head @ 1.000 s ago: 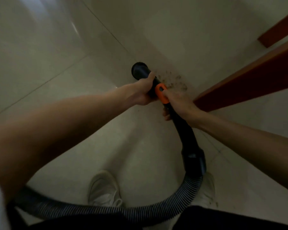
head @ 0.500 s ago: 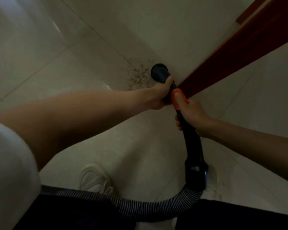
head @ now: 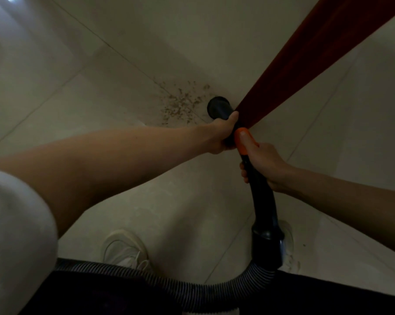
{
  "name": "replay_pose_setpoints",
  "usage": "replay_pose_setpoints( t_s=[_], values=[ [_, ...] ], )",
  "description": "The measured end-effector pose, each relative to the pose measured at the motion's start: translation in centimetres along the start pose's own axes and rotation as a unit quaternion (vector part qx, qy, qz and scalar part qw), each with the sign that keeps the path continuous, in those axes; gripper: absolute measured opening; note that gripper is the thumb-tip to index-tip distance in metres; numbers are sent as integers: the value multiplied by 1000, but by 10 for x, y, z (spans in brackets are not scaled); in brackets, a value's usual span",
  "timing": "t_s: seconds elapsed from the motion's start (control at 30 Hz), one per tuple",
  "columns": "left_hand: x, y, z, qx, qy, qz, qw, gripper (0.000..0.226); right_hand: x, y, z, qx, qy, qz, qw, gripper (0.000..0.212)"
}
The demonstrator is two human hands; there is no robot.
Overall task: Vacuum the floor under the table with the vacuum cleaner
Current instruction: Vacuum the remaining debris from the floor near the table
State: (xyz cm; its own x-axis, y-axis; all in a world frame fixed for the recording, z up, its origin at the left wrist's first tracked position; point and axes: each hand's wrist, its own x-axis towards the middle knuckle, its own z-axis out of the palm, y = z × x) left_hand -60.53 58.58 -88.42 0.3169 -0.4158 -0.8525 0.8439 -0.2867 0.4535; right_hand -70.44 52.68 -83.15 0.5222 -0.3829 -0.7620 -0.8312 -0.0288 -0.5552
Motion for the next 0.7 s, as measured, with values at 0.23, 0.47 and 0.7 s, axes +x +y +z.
replay_pose_setpoints(
  t_s=[0.23,0.47,0.7],
  values=[
    [10,11,4,-12,-10,24,1000,47,15,-8,-9,42,-9,6,999,56],
    [19,15,2,0,11,43,999,60,27,-12,-17,65,-44,27,997,56],
    [18,31,-2,15,42,50,998,59,38,-24,-14,81,-55,22,995,56]
  ],
)
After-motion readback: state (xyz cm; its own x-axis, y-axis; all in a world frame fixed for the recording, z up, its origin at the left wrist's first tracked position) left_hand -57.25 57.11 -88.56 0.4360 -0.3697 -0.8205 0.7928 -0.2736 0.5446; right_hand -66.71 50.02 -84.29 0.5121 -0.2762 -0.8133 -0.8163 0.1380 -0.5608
